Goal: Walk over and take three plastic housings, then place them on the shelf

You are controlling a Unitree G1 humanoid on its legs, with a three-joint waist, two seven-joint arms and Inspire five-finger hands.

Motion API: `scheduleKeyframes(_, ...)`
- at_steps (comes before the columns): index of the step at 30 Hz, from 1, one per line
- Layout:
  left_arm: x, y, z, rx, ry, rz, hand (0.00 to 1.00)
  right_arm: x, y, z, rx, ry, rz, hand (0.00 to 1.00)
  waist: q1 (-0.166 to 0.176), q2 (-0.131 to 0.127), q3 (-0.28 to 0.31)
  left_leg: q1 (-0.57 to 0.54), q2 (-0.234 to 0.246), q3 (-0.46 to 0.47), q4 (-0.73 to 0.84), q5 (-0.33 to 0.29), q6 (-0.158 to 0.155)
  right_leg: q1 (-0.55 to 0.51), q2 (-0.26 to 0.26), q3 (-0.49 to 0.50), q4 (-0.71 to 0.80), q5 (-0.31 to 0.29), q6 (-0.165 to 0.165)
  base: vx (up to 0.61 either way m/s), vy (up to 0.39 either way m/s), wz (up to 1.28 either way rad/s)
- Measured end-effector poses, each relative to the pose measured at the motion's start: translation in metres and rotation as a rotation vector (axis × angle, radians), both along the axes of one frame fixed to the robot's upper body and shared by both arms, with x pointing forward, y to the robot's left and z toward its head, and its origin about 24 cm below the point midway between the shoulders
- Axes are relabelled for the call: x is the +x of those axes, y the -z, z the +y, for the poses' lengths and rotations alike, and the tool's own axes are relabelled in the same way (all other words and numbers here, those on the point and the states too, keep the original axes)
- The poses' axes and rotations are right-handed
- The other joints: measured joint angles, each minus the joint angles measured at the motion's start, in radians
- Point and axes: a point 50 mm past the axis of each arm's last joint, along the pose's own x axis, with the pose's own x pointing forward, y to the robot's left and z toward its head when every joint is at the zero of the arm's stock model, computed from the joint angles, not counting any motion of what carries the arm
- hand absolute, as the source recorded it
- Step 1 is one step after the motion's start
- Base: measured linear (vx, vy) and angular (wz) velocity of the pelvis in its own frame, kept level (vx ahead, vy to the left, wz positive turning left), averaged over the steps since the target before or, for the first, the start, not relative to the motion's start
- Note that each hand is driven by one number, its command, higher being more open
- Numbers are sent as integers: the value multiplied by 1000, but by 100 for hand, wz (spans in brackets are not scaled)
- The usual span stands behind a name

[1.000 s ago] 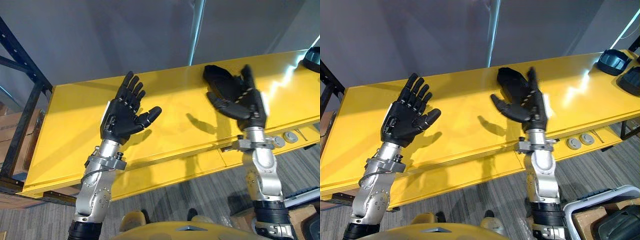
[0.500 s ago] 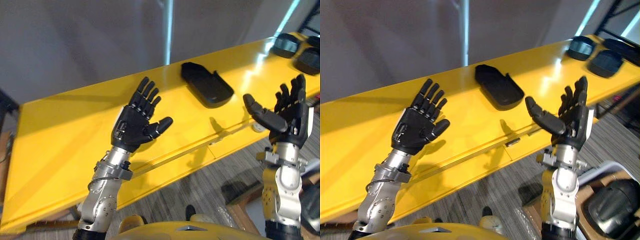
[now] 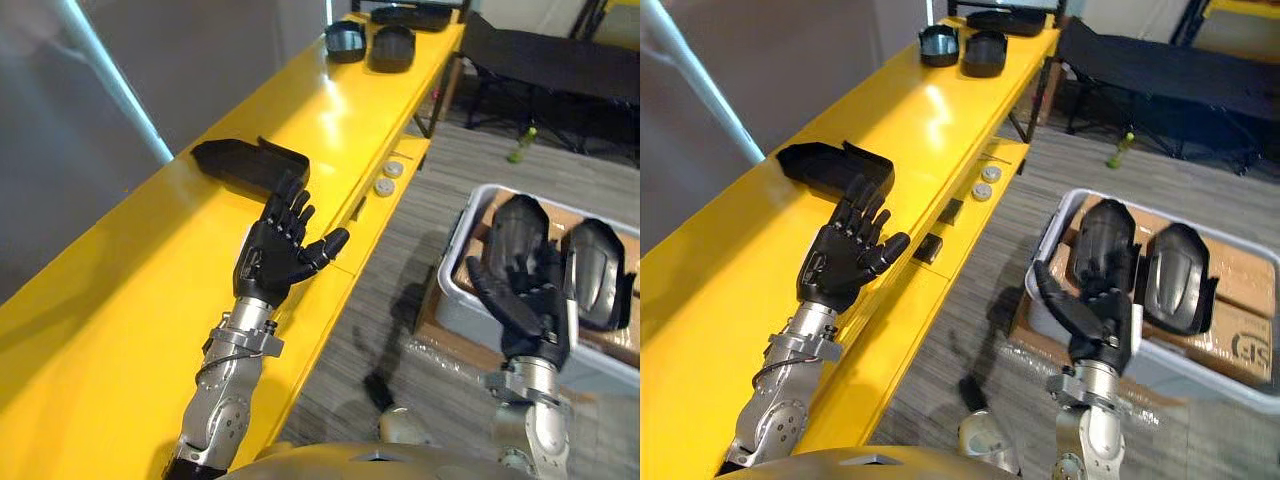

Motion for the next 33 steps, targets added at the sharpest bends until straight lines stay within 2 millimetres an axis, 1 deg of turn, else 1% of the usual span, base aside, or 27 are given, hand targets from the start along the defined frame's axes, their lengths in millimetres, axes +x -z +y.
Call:
scheduleKeyframes(1, -1, 1, -2, 0, 11, 3, 100, -3, 6, 3, 17, 2, 28, 100, 2, -6, 15, 7, -7, -8, 10, -4, -7, 0, -3, -5, 28, -11, 21, -96, 68, 20)
scheduleKeyframes(3, -10, 9, -12, 15, 60, 28, 100, -19, 20, 12, 117, 31, 86, 100, 25, -9, 22, 5, -13, -17, 48, -15, -9, -17, 0, -16, 89, -16, 27, -44, 72, 7)
scheduleKeyframes(5, -14, 13, -12, 23, 77, 41, 100, -20, 20, 19, 143, 28, 67, 100, 28, -19, 27, 11, -15, -4, 63, -24, -8, -15, -1, -17, 89, -4, 40, -41, 45, -33)
scheduleKeyframes(6, -17, 15, -11, 29, 84, 49, 100, -18, 16, 23, 179, 22, 20, 100, 33, -32, 36, 26, -16, 25, 71, -31, -3, -8, -3, -27, 77, 15, 41, -121, 34, -70)
scheduleKeyframes(7, -18, 17, -9, 38, 87, 59, 100, -14, 8, 26, 210, 7, -47, 100, 41, -45, 44, 39, -18, 56, 76, -28, 9, 9, -11, -57, 39, 55, 23, -191, 28, -72)
scheduleKeyframes(8, -19, 17, -9, 42, 92, 59, 100, -11, 3, 28, 225, -5, -84, 100, 48, -53, 49, 40, -20, 68, 73, -21, 18, 21, -17, -61, 0, 70, 14, -258, 2, -63)
scheduleKeyframes(9, -19, 15, -9, 45, 99, 52, 100, -3, -7, 31, 245, -33, -169, 100, 54, -59, 55, 35, -4, 94, 57, 0, 21, 28, -50, -138, -44, 58, -25, -309, -10, -83)
scheduleKeyframes(10, -19, 13, -5, 50, 96, 48, 100, 14, -18, 37, 253, -88, -244, 100, 78, -51, 59, 30, 20, 149, 39, 24, 18, -56, -85, -263, 115, -4, -94, -276, -28, -82)
scheduleKeyframes(11, -19, 13, -3, 49, 96, 50, 100, 23, -22, 41, 247, -121, -274, 100, 82, -50, 60, 29, 30, 160, 31, 34, 14, -83, -106, -318, 214, -33, -105, -237, -44, -73)
scheduleKeyframes(13, -18, 14, -1, 24, 112, 59, 100, 56, -31, 57, 175, -219, -311, 100, 105, -36, 58, 36, 85, 178, 9, 75, -12, -79, -204, -419, 453, -112, -114, -136, -100, -37)
scheduleKeyframes(14, -18, 13, -1, 20, 114, 55, 100, 63, -31, 61, 159, -232, -306, 100, 117, -32, 58, 34, 105, 182, 9, 82, -21, -64, -235, -434, 486, -122, -123, -84, -195, -36)
scheduleKeyframes(15, -18, 13, 0, -1, 122, 50, 100, 70, -29, 68, 146, -246, -288, 100, 138, -26, 56, 29, 135, 190, 9, 91, -37, -42, -290, -457, 519, -128, -130, -67, -208, -37)
scheduleKeyframes(17, -17, 11, 6, -46, 127, 36, 100, 78, -28, 83, 87, -281, -252, 100, 173, -24, 54, 8, 210, 211, 6, 119, -87, -10, -407, -462, 529, -122, -124, -63, -351, -61)
scheduleKeyframes(19, -16, 10, 11, -69, 124, 28, 100, 73, -23, 88, 67, -285, -222, 100, 181, -34, 48, -14, 277, 220, -4, 148, -148, -7, -448, -429, 479, -99, -101, -29, -532, -73)
scheduleKeyframes(20, -16, 10, 12, -82, 138, 26, 100, 65, -13, 87, 72, -273, -172, 100, 175, -51, 41, -21, 320, 221, -9, 172, -195, 18, -440, -412, 396, -67, -51, 32, -781, -64)
scheduleKeyframes(21, -17, 11, 11, -89, 159, 25, 100, 53, -2, 83, 53, -259, -113, 100, 157, -75, 32, -18, 355, 214, -25, 191, -220, 66, -419, -419, 306, -33, 2, 47, -734, -49)
scheduleKeyframes(22, -16, 13, 8, -101, 175, 33, 100, 42, 8, 78, 46, -253, -55, 100, 137, -113, 19, -10, 367, 194, -41, 211, -219, 114, -411, -456, 272, -100, 96, 54, -796, -29)
scheduleKeyframes(23, -15, 16, 4, -126, 190, 50, 100, 37, 13, 71, 26, -249, -20, 100, 127, -105, 15, -8, 389, 169, -54, 223, -216, 116, -393, -478, 276, -165, 167, 18, -661, -24)
scheduleKeyframes(24, -13, 23, -12, -180, 242, 95, 100, 31, 19, 51, -31, -234, 32, 100, 98, -62, 16, -14, 438, 125, -84, 284, -187, 106, -341, -511, 306, -259, 161, 3, -729, -20)
scheduleKeyframes(25, -11, 26, -32, -219, 327, 142, 100, 28, 20, 25, -101, -192, 67, 100, 63, -32, 28, -17, 458, 115, -114, 392, -115, 81, -307, -512, 348, -282, 137, 4, -786, -13)
scheduleKeyframes(26, -11, 27, -41, -222, 368, 163, 100, 27, 19, 15, -124, -168, 75, 100, 50, -30, 29, -23, 458, 117, -119, 455, -70, 76, -301, -512, 358, -288, 125, 32, -703, -13)
scheduleKeyframes(27, -16, 29, -55, -224, 434, 183, 100, 25, 14, 2, -143, -134, 65, 100, 30, -44, 36, -45, 458, 120, -97, 535, 9, 77, -292, -510, 353, -302, 99, 56, -581, -43)
scheduleKeyframes(28, -20, 28, -67, -232, 482, 190, 100, 24, 6, -7, -133, -99, 25, 100, 32, -44, 36, -50, 427, 98, -55, 444, -66, 75, -278, -481, 329, -310, 81, 49, -373, -73)
scheduleKeyframes(29, -23, 29, -72, -238, 500, 198, 100, 25, 1, -9, -131, -89, -3, 100, 36, -44, 36, -49, 387, 82, -38, 377, -100, 75, -261, -462, 304, -305, 70, 38, -179, -85)
scheduleKeyframes(30, -25, 29, -74, -243, 505, 204, 100, 25, -2, -9, -127, -87, -20, 100, 42, -43, 36, -49, 356, 73, -34, 335, -112, 75, -249, -450, 288, -297, 58, 36, -134, -97)
scheduleKeyframes(31, -27, 31, -74, -255, 488, 210, 100, 25, -8, -8, -122, -100, -50, 100, 53, -42, 35, -55, 281, 72, -48, 265, -100, 76, -220, -429, 253, -277, 42, 36, -129, -75)
scheduleKeyframes(33, -26, 34, -68, -247, 448, 219, 100, 23, -9, -5, -111, -105, -59, 100, 52, -49, 30, -64, 252, 66, -66, 234, -64, 73, -209, -426, 240, -269, 40, 37, -107, -34)
